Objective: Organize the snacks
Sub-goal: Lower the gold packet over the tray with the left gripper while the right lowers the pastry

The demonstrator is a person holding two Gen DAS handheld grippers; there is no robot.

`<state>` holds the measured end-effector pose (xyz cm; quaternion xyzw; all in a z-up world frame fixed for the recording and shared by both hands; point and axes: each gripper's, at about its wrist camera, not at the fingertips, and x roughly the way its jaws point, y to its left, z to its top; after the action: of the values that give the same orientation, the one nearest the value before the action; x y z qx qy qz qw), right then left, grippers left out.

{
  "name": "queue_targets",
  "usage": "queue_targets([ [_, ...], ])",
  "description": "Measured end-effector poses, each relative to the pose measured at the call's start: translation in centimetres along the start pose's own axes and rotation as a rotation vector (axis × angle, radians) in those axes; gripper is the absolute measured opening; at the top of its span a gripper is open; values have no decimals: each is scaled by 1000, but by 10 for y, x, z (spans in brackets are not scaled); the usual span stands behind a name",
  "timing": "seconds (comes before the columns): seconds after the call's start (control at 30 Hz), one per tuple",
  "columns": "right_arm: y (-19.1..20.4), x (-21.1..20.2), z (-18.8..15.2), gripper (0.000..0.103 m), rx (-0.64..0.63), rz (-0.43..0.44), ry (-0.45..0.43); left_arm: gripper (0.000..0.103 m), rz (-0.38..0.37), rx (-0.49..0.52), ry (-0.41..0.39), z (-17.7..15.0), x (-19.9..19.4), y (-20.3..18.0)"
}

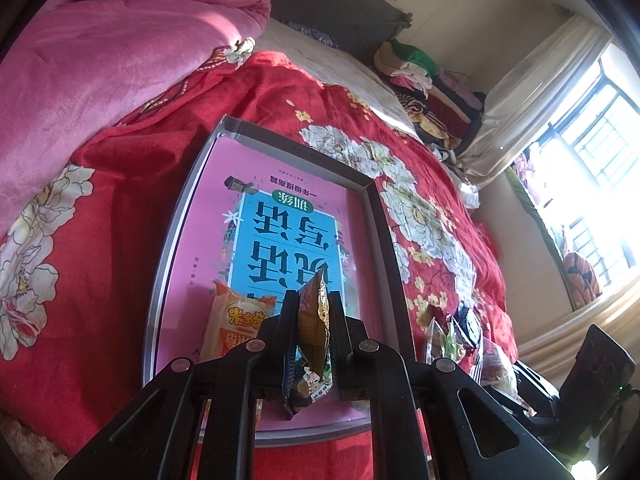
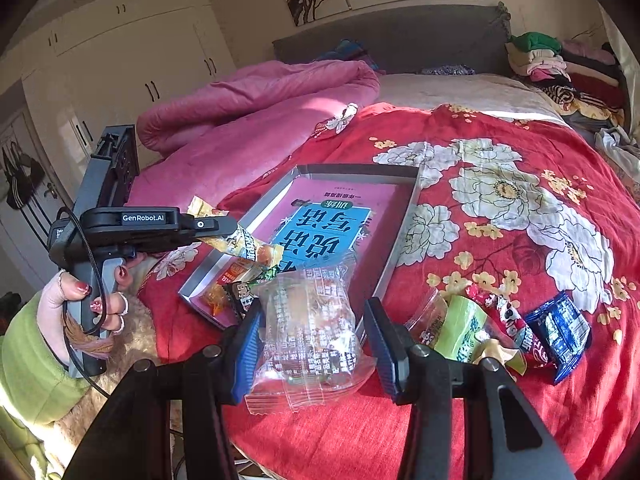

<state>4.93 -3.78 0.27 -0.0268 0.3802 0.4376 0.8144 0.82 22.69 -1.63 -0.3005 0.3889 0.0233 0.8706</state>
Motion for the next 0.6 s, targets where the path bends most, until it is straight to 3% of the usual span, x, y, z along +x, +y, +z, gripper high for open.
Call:
queue_targets([
  [0.6,12,30,15,50,0,-21,14,14,12,20,34,-1,17,0],
])
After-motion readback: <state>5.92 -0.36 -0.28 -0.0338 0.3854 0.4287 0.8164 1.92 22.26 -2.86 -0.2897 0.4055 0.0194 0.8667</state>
